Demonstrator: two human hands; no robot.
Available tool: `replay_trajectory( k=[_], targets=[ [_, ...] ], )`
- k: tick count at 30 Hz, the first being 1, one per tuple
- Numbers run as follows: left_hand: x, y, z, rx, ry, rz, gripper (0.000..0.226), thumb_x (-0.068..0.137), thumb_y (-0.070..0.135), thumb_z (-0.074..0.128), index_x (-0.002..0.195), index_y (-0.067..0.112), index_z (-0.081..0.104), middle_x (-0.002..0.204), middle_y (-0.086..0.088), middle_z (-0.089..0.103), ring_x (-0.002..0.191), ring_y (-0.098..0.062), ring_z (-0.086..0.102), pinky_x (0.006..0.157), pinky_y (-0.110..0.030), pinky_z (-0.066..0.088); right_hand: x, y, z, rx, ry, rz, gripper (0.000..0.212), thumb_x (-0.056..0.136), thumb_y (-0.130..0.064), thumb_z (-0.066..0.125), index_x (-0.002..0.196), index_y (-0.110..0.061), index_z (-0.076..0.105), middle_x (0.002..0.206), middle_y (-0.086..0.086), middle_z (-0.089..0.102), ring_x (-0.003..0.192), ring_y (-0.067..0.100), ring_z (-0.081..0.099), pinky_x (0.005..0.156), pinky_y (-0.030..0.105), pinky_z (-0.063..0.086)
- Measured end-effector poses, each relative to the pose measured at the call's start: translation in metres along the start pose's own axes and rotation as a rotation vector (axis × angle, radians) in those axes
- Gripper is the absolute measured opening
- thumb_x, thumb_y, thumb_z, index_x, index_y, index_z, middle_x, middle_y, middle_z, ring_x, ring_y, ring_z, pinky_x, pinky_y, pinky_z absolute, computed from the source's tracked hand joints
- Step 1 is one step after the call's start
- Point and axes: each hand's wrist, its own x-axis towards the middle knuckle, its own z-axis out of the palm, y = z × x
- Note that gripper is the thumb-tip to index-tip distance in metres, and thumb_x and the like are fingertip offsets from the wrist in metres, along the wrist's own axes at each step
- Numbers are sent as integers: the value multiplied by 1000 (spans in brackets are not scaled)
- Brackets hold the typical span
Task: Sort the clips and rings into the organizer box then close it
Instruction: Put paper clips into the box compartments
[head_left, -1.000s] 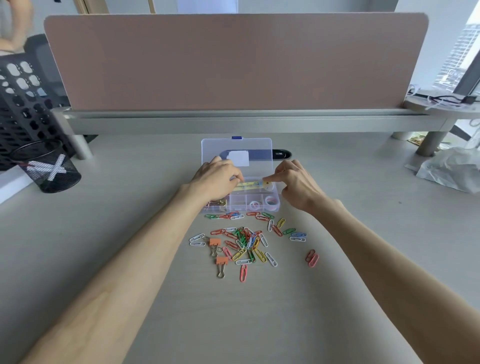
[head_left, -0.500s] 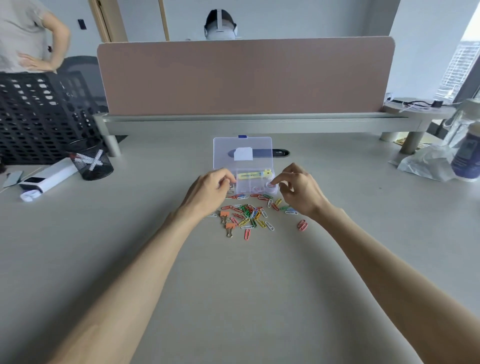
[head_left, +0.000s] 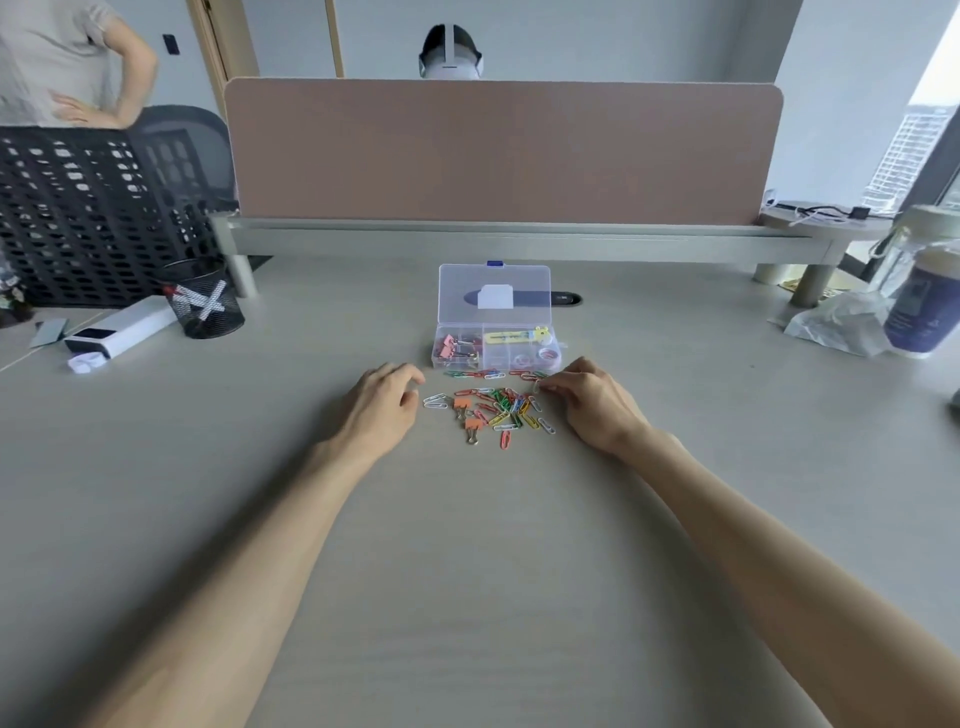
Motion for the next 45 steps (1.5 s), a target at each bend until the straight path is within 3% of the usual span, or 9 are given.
replay_trajectory(
  k=[7,12,16,23,26,33,39,43,45],
  targets=[
    [5,9,0,-121,-134,61,21,91,12,51,105,16,67,96,-2,59,89,-20,58,76,-25,41,18,-27,16,108,22,-87,31,88,-3,51,109,-15,69,107,11,59,98,31,60,87,36,50],
    [10,4,1,-134,-235,182,26,92,29,58,116,25,67,91,1,47,93,-11,46,87,-25,38,7,-48,6,245,-63,-223,17,85,-38,63,94,-30,74,89,-8,61,90,4,53,83,30,50],
    [12,3,6,-118,-283,219,30,92,30,58,122,27,64,94,5,41,101,-10,38,93,-23,32,1,-55,5,169,-161,-214,30,69,-62,66,92,-42,71,87,-9,57,92,5,53,84,32,50],
    [15,8,3,-125,-241,190,23,88,30,65,109,21,67,94,3,47,101,-12,42,83,-22,31,7,-56,12,222,-152,-240,8,76,-32,74,83,-29,74,86,-4,55,77,9,56,73,37,56],
    [13,9,3,-170,-180,148,15,85,26,69,99,20,68,91,2,54,95,-15,49,81,-27,40,11,-55,11,196,-149,-244,7,80,-24,72,86,-24,74,86,-3,55,82,13,55,78,40,54],
    [10,8,6,-196,-115,44,9,83,27,69,91,22,70,87,3,59,89,-13,54,78,-29,44,6,-62,19,113,-75,-175,26,74,-57,66,84,-33,71,86,-7,58,90,15,52,74,33,50],
    [12,11,3,-263,-120,-35,8,80,25,72,88,21,70,88,4,61,82,-10,55,66,-25,38,6,-63,16,207,-77,-149,14,74,-42,71,80,-30,67,85,-7,62,82,18,57,71,38,54],
    [11,14,0,-326,-142,-101,7,79,29,73,81,25,69,70,14,56,61,-1,46,54,-24,33,5,-61,13,334,-74,-99,14,77,-20,70,72,-28,60,70,-18,62,70,14,59,69,43,54],
    [10,15,0,-378,-149,-132,7,79,31,74,77,28,68,68,14,59,63,-3,52,56,-25,37,5,-60,11,430,-55,-87,11,78,-15,71,74,-22,63,69,-14,64,67,13,57,69,38,54]
  ],
)
